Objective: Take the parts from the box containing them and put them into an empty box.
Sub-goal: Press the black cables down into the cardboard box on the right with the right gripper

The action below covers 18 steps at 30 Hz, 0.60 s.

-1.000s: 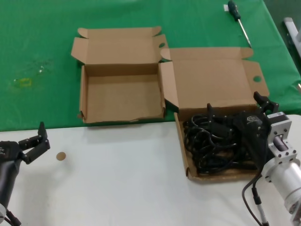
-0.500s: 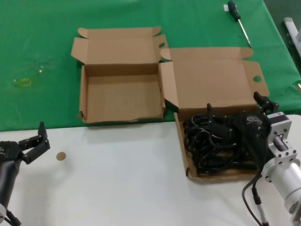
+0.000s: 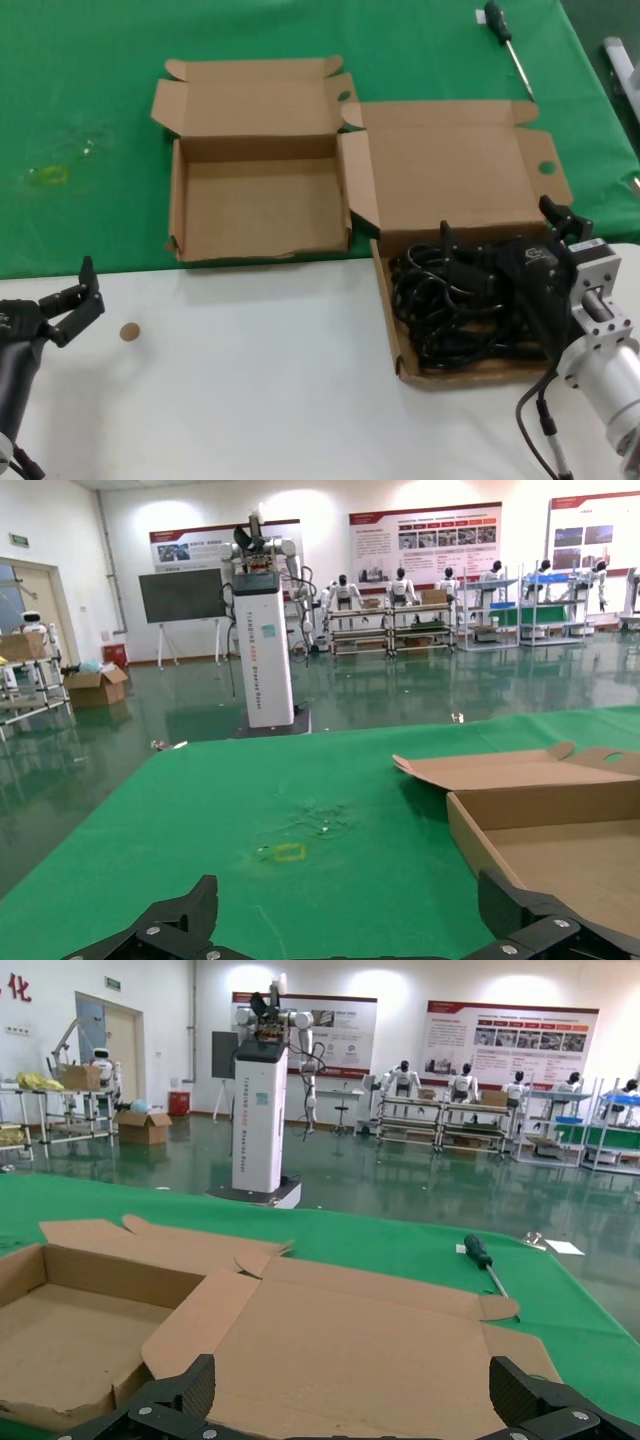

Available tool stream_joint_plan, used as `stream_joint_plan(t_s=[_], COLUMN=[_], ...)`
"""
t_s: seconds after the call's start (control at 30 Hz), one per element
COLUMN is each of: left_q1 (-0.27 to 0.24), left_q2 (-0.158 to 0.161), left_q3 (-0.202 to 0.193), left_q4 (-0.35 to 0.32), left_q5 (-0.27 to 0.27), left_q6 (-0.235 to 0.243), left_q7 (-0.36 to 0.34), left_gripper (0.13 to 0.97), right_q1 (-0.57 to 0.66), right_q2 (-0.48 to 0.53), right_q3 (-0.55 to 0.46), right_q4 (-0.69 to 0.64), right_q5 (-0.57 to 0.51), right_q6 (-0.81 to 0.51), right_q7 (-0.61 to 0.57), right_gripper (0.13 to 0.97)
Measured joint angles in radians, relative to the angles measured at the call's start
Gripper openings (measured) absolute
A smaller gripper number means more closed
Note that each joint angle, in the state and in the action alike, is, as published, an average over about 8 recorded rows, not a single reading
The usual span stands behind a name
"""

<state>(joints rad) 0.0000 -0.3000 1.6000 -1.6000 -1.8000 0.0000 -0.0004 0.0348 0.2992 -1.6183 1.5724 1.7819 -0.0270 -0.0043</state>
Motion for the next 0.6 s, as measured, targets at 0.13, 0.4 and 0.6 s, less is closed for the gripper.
stream_joint_plan(t_s=[0.13, 0.4, 0.6], left_q1=[0.0, 0.0, 0.0], left_q2=[0.0, 0.0, 0.0], left_q3=[0.0, 0.0, 0.0], left_q4=[0.0, 0.0, 0.0], left_q5=[0.0, 0.0, 0.0], left_q6=[0.0, 0.0, 0.0], left_q7=[0.0, 0.0, 0.0], left_gripper=[0.904, 0.793, 0.759], right_q1=[-0.003, 0.007, 0.042], right_q2=[0.013, 0.105, 0.235], right_q3=[-0.006, -0.06, -0.128], right_q4=[0.004, 0.018, 0.015], right_q5=[0.003, 0.029, 0.071], right_q6=[0.001, 0.03, 0.046], right_q7=[0.005, 0.021, 0.034], right_gripper=[0.966, 0.966, 0.966])
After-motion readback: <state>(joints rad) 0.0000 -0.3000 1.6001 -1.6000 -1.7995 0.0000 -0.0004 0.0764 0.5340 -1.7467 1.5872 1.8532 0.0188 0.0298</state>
